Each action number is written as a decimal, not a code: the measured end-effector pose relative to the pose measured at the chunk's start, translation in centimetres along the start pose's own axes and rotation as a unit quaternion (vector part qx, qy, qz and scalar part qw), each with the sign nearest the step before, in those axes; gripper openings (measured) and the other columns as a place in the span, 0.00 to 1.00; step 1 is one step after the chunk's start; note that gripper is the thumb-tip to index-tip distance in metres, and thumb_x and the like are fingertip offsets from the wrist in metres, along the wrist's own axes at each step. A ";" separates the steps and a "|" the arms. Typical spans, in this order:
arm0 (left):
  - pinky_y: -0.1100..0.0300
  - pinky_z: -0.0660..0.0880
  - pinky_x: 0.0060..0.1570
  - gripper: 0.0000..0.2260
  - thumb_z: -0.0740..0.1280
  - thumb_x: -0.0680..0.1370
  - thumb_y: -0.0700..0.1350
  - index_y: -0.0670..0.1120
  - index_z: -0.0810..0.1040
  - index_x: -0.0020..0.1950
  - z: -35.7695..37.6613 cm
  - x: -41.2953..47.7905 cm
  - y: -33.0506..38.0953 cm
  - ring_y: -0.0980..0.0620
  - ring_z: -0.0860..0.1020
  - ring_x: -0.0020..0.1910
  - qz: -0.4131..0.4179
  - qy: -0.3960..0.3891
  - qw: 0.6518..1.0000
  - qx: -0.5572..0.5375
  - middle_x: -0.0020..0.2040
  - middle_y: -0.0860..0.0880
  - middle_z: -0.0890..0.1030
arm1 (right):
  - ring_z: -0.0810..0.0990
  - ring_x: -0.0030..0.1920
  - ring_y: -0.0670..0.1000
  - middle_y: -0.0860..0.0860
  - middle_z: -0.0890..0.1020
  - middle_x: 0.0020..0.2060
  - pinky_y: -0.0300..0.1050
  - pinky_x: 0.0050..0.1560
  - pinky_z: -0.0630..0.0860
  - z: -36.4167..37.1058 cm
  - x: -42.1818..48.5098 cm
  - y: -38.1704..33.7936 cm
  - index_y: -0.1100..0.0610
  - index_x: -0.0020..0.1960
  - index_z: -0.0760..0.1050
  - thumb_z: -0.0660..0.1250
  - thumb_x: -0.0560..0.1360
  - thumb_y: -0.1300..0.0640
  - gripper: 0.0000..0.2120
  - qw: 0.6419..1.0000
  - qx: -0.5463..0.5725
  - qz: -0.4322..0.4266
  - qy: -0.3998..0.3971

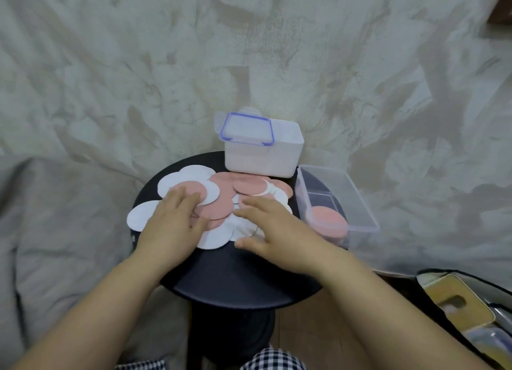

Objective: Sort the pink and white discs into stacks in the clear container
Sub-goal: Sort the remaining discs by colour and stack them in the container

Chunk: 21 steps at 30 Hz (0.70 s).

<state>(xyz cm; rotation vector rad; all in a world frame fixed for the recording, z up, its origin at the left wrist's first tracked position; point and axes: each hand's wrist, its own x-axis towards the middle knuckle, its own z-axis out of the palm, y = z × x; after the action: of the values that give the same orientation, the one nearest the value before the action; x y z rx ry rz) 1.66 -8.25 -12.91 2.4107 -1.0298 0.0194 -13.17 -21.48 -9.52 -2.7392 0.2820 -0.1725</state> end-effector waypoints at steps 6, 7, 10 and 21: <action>0.61 0.63 0.62 0.18 0.62 0.78 0.50 0.50 0.70 0.68 0.4 -1.6 -0.2 0.52 0.65 0.69 0.083 -0.001 0.997 -0.008 0.70 0.53 0.68 | 0.47 0.75 0.50 0.49 0.51 0.76 0.51 0.75 0.46 3.5 -0.5 0.2 0.49 0.74 0.58 0.53 0.78 0.40 0.27 0.992 -0.105 0.066 0.005; 0.61 0.65 0.60 0.17 0.62 0.78 0.51 0.49 0.74 0.65 0.5 -2.0 -0.2 0.52 0.70 0.66 0.106 0.011 0.994 -0.017 0.67 0.53 0.72 | 0.52 0.75 0.50 0.49 0.56 0.75 0.52 0.74 0.49 3.5 -0.6 0.1 0.49 0.72 0.62 0.53 0.78 0.40 0.25 0.994 -0.096 0.051 0.025; 0.61 0.72 0.53 0.18 0.59 0.73 0.55 0.48 0.81 0.54 0.5 -3.4 -0.4 0.51 0.78 0.52 0.186 0.030 0.981 -0.043 0.51 0.53 0.82 | 0.68 0.66 0.49 0.47 0.73 0.65 0.46 0.68 0.62 3.6 -1.3 0.1 0.50 0.62 0.75 0.58 0.74 0.45 0.20 0.995 -0.054 0.001 0.087; 0.49 0.72 0.59 0.22 0.56 0.73 0.59 0.48 0.81 0.56 0.4 -6.0 -0.1 0.46 0.76 0.62 0.212 -0.053 0.976 0.022 0.60 0.49 0.80 | 0.62 0.72 0.50 0.49 0.70 0.68 0.42 0.70 0.56 3.7 -3.0 0.5 0.52 0.67 0.70 0.62 0.77 0.46 0.21 0.990 -0.080 0.036 0.110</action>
<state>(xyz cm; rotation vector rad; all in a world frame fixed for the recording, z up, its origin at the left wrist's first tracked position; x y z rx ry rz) -2.64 -4.33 -14.57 2.2032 -1.5916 0.0640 -15.62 -20.01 -13.35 -2.8645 0.4741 -0.4510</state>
